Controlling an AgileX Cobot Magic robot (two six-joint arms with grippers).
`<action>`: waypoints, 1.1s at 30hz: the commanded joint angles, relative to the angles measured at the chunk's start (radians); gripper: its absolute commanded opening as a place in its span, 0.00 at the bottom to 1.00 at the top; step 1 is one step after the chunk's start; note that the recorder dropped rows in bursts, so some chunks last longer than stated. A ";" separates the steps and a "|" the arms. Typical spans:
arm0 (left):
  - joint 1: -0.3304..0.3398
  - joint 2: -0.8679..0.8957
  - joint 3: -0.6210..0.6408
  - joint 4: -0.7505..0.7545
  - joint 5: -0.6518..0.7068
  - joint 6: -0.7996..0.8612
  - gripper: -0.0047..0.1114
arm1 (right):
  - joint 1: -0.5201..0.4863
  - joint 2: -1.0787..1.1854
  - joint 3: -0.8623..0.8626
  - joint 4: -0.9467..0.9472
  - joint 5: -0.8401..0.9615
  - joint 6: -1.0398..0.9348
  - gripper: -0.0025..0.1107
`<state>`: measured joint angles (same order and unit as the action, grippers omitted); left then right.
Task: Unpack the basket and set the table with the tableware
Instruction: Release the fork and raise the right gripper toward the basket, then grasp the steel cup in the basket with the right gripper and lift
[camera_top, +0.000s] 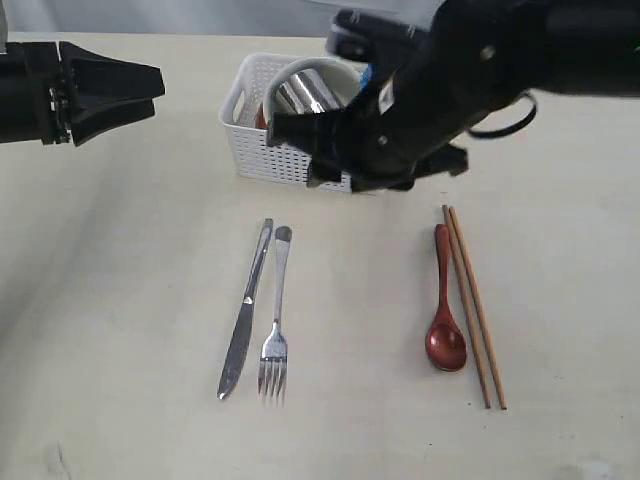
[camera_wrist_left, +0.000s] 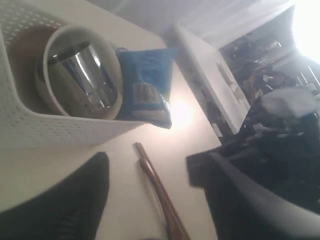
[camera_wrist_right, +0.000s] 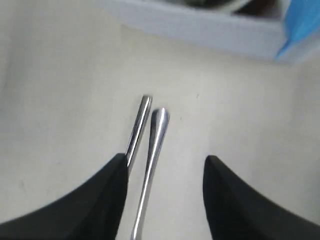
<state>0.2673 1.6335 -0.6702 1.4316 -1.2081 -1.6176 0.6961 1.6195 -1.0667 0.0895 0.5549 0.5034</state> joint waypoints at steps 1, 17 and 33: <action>0.003 -0.005 -0.002 0.004 0.122 0.008 0.50 | -0.118 -0.061 -0.084 -0.014 0.085 -0.228 0.47; 0.003 -0.005 -0.020 0.028 0.251 0.008 0.50 | -0.172 0.475 -0.806 -0.012 0.460 -0.653 0.66; 0.003 -0.005 -0.020 0.027 0.251 0.017 0.50 | -0.154 0.670 -0.986 -0.012 0.468 -0.713 0.66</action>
<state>0.2673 1.6335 -0.6846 1.4573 -0.9618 -1.6069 0.5347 2.2845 -2.0443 0.0826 1.0231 -0.1979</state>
